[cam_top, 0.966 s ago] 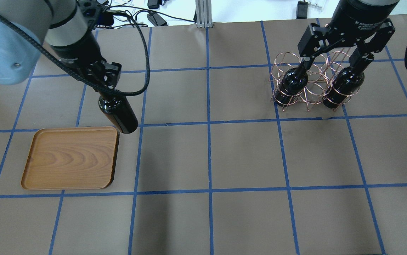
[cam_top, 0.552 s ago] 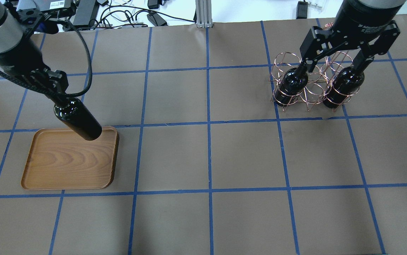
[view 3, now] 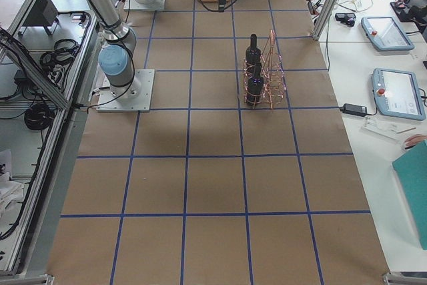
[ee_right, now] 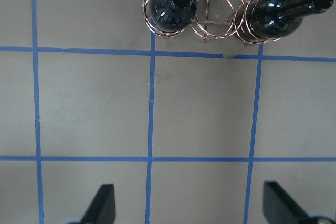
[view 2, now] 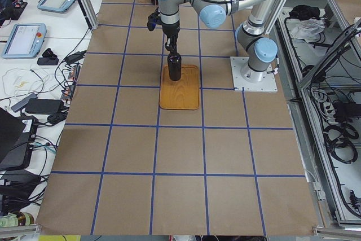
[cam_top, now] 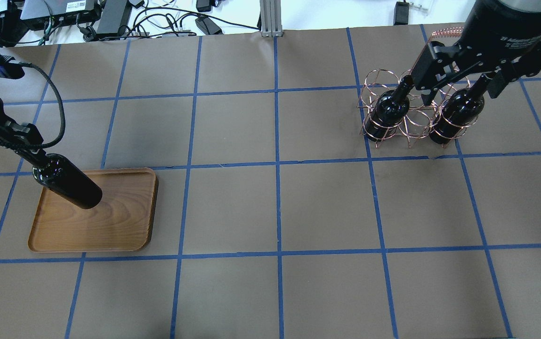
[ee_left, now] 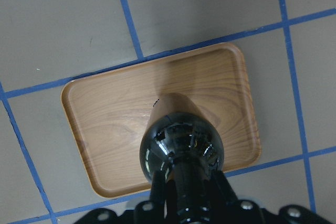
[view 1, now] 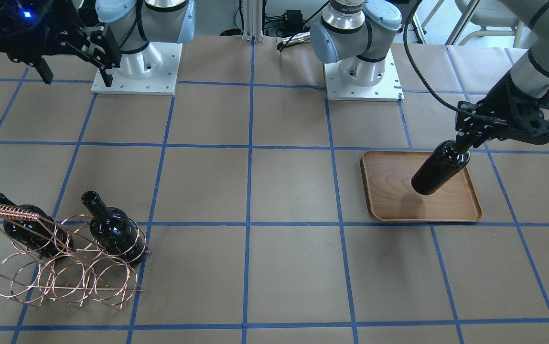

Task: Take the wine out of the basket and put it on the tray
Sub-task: 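Carry the bottle over the wooden tray and lay it down on its side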

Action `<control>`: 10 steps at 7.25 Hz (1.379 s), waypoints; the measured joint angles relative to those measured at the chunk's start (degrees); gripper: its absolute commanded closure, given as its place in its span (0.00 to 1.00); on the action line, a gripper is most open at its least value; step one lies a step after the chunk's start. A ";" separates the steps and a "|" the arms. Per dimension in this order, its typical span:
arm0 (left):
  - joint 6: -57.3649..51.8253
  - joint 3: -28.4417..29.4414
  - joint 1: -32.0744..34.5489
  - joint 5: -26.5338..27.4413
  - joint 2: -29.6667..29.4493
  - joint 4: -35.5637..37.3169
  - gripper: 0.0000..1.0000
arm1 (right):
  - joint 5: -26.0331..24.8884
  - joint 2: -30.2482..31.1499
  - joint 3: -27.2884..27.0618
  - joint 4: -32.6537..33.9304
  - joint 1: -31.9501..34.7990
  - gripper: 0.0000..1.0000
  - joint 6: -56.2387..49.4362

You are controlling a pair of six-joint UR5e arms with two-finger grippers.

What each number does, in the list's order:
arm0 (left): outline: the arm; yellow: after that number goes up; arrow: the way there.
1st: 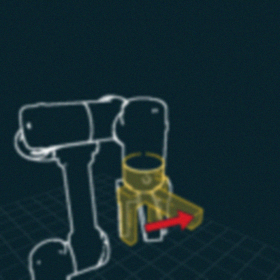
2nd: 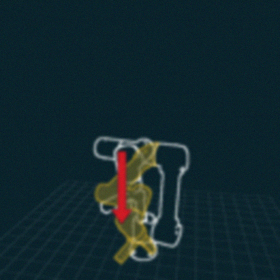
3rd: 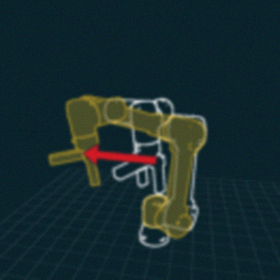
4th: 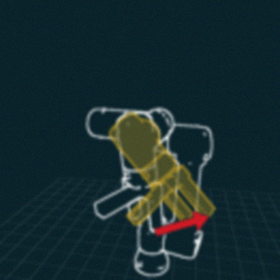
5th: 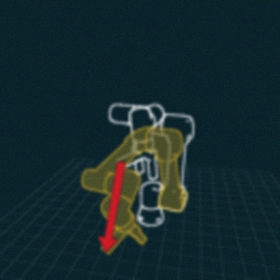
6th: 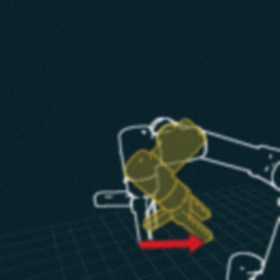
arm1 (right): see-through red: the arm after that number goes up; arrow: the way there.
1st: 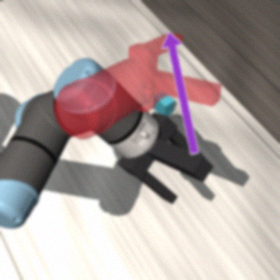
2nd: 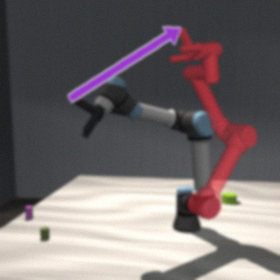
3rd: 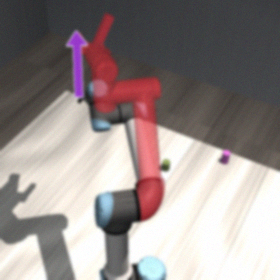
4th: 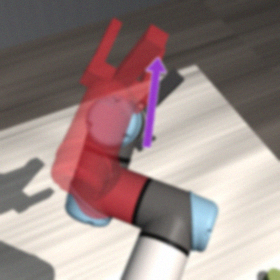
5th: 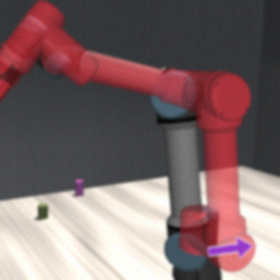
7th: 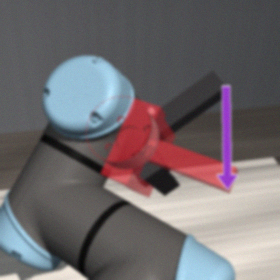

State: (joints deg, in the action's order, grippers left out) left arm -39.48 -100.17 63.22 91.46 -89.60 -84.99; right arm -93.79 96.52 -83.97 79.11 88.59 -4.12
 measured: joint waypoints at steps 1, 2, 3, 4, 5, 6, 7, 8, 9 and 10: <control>-0.33 -0.79 -0.53 0.12 -0.40 0.73 1.00 | 0.17 1.65 0.52 -1.02 -0.01 0.00 -0.15; -0.42 -1.33 -0.72 0.17 -0.67 1.08 1.00 | 0.39 2.91 0.72 -1.71 -0.04 0.00 -0.18; -0.43 -1.71 -0.78 0.24 -0.84 1.18 1.00 | 0.92 3.44 0.72 -1.87 -0.14 0.00 -0.16; -0.47 -2.10 -0.80 0.34 -0.97 1.22 0.74 | 1.52 3.35 0.64 -1.77 -0.27 0.00 -0.17; -0.51 -2.38 -0.82 0.42 -1.11 1.25 0.39 | 1.89 2.83 0.57 -1.64 -0.34 0.00 -0.16; -0.50 -2.51 -0.82 0.43 -1.28 1.29 0.00 | 2.34 2.41 0.49 -1.35 -0.31 0.00 -0.10; -0.29 -2.41 -0.82 0.41 -1.39 1.33 0.00 | 2.88 2.14 0.33 -0.64 -0.27 0.00 -0.07; -0.01 -2.09 -0.81 0.48 -1.24 1.31 0.00 | 3.08 1.57 0.15 0.02 -0.26 0.00 -0.10; 0.81 -1.54 -0.62 0.63 -0.67 0.80 0.00 | 3.10 0.94 0.08 0.50 -0.26 0.00 -0.02; 3.21 -0.19 -0.25 0.62 0.07 -1.16 0.00 | 2.93 0.76 0.07 0.93 -0.27 0.00 0.07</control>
State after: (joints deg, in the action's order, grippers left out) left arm -36.28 -100.36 62.97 92.09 -89.54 -86.15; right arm -90.87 97.27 -83.89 80.04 88.32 -4.06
